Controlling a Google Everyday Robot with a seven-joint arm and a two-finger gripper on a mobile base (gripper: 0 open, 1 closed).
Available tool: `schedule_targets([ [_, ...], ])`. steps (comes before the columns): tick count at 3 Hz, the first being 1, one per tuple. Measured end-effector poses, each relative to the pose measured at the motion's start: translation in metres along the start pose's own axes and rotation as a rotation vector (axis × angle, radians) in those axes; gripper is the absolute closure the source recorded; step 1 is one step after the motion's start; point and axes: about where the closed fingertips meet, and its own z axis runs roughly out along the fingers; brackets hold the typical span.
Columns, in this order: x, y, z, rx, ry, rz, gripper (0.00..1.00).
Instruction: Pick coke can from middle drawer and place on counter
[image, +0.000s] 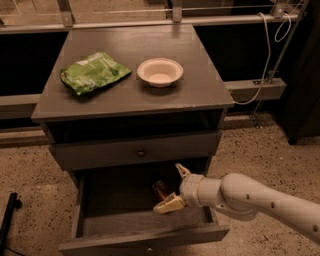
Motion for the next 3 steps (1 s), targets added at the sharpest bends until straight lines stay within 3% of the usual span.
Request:
schedule_targets([
  [1, 0.053, -0.012, 0.040, 0.038, 0.023, 0.053, 0.00],
  [3, 0.112, -0.008, 0.099, 0.019, 0.065, 0.114, 0.00],
])
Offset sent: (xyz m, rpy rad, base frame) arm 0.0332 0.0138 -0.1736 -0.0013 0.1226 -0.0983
